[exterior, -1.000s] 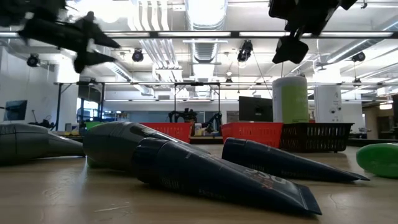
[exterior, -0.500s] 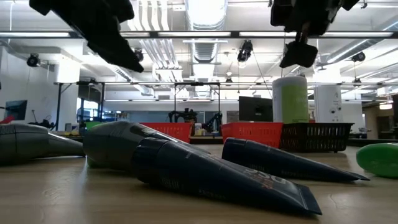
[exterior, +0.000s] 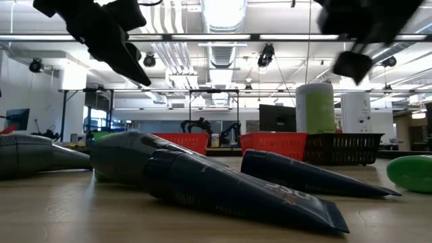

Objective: Pick & Place Travel size toiletries
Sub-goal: Put the gray deodorant into the green bin

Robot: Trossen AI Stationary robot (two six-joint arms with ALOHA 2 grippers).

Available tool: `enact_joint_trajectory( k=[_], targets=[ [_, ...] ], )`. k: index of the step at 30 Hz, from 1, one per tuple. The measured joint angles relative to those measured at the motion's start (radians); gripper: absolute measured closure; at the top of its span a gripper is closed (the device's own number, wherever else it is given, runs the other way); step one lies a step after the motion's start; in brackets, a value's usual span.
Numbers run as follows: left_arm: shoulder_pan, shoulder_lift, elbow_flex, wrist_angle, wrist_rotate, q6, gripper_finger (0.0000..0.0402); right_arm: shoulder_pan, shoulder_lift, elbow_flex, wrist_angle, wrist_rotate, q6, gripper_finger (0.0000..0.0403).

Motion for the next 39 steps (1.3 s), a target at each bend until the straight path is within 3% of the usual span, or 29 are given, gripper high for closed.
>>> enact_joint_trajectory(
  k=[5,10,14,18,29,33,39],
  targets=[
    [0.000,0.007,0.000,0.001,0.027,0.000,0.0140,0.126,-0.001,-0.034,-0.032,-0.127,-0.018,0.0035],
    [0.000,0.007,0.000,0.001,0.026,-0.006,0.0140,0.258,0.001,-0.076,0.012,-0.137,0.005,0.0035],
    [0.000,0.007,0.000,0.001,0.026,-0.008,0.0140,0.298,0.001,-0.116,0.016,-0.159,0.076,0.0035],
    [0.000,0.007,0.000,0.001,0.026,-0.008,0.0140,0.305,0.001,-0.134,0.034,-0.179,0.040,0.0035],
    [0.002,0.010,-0.006,-0.002,0.025,-0.008,0.0140,0.312,0.001,-0.190,0.457,-0.204,0.519,0.0035],
    [0.002,0.009,-0.011,-0.004,0.025,-0.008,0.0140,0.313,0.001,-0.215,0.490,-0.293,0.550,0.0035],
    [0.002,0.010,-0.013,-0.005,0.024,-0.008,0.0140,0.314,0.004,-0.276,0.479,-0.285,0.687,0.0035]
  ],
)
